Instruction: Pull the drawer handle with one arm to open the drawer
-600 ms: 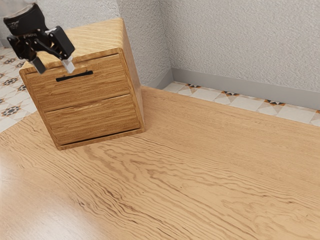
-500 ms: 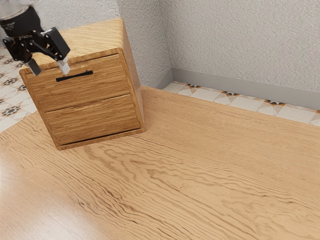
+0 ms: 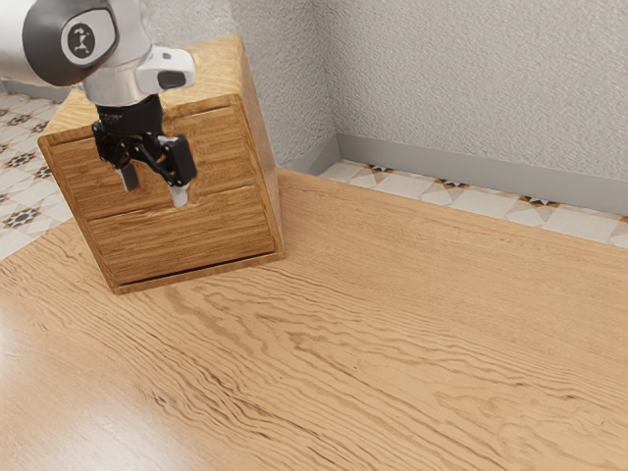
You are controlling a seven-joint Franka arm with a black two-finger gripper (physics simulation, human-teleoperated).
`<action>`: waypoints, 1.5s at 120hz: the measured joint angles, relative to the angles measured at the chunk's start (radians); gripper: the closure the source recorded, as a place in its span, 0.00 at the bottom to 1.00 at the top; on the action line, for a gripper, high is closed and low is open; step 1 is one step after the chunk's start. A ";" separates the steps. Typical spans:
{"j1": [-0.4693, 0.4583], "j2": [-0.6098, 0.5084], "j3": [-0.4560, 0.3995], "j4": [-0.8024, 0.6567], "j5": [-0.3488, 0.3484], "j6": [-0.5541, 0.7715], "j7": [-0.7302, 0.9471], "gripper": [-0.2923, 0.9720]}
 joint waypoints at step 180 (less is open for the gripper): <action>0.427 -0.085 -0.119 -0.306 0.074 0.801 1.145 0.54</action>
